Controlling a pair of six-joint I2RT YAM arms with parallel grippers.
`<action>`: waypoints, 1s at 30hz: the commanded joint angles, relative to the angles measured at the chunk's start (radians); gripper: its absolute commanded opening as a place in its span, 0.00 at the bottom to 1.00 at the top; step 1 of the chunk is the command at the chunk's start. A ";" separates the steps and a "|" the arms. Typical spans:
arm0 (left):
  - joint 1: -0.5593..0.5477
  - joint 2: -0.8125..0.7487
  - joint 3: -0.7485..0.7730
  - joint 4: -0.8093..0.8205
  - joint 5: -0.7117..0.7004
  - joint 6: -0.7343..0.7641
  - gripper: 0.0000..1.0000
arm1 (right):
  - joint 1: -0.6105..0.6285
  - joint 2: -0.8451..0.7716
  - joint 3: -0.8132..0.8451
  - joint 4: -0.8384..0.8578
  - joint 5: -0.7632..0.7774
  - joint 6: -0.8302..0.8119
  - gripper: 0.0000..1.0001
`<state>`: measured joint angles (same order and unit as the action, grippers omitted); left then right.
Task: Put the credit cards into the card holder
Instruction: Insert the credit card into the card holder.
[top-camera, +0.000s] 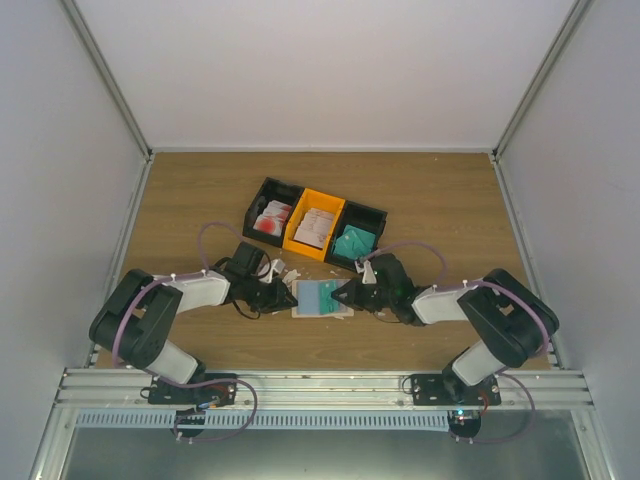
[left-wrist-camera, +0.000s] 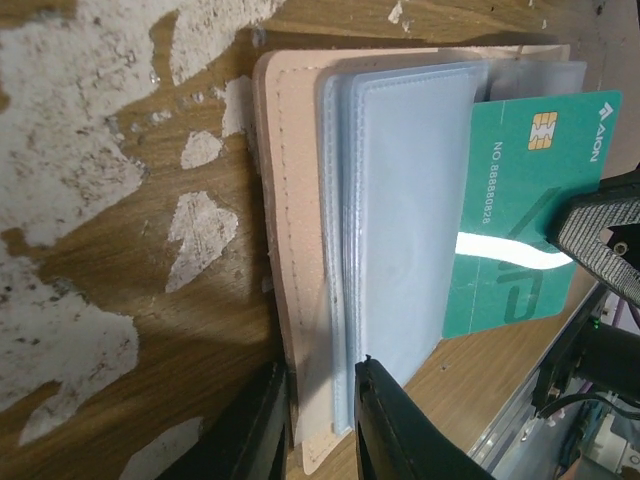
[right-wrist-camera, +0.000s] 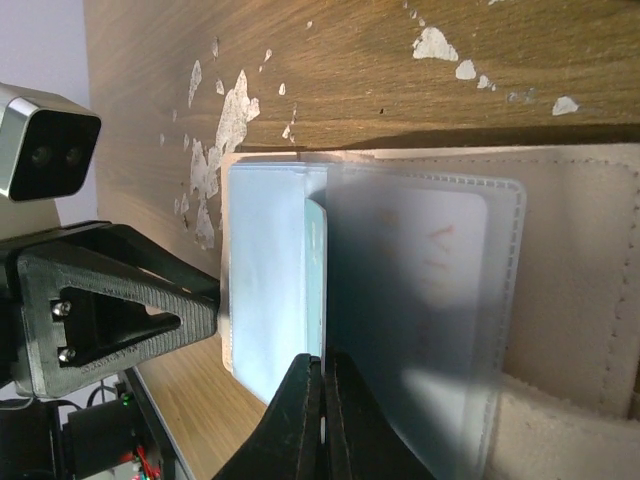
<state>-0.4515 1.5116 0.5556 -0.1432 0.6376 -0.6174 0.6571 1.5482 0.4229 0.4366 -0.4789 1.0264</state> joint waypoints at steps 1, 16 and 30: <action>-0.017 0.020 0.013 0.000 0.003 0.012 0.22 | -0.006 0.042 -0.029 0.095 -0.021 0.062 0.01; -0.025 0.034 0.010 -0.001 -0.003 0.011 0.17 | -0.007 0.121 -0.065 0.268 -0.030 0.105 0.00; -0.027 0.022 0.001 0.015 0.003 0.006 0.13 | 0.012 0.221 -0.060 0.406 -0.096 0.132 0.01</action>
<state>-0.4652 1.5276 0.5583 -0.1452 0.6380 -0.6174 0.6579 1.7222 0.3710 0.8024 -0.5533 1.1389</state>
